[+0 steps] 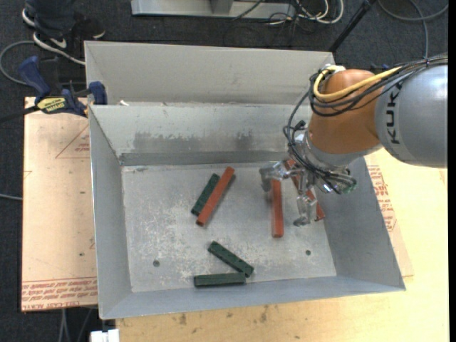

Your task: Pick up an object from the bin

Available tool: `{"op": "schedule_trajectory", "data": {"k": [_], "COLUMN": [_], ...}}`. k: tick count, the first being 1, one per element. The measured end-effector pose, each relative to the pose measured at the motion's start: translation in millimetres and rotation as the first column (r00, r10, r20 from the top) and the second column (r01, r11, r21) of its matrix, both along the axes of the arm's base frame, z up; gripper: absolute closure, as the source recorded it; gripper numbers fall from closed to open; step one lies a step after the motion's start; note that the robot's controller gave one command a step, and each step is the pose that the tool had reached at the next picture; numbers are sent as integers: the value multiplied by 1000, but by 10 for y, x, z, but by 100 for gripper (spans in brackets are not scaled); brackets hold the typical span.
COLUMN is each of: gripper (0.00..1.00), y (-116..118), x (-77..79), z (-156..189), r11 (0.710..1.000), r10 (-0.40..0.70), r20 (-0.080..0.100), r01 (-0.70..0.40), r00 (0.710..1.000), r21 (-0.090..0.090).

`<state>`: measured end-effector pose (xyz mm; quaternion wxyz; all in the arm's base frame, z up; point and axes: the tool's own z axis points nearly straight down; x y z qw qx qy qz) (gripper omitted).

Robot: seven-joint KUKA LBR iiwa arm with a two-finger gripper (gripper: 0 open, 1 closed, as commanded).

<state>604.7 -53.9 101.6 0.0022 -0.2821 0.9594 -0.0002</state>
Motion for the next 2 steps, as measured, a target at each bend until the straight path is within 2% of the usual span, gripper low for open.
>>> {"op": "schedule_trajectory", "data": {"k": [1,2], "gripper": [0,0], "y": [138,142], "x": [95,101], "z": [-324,-321], "r11": [989,990], "r10": [147,144], "r20": [-3,-2], "r01": [-147,-144], "r00": [989,990], "r21": [1,1]}}
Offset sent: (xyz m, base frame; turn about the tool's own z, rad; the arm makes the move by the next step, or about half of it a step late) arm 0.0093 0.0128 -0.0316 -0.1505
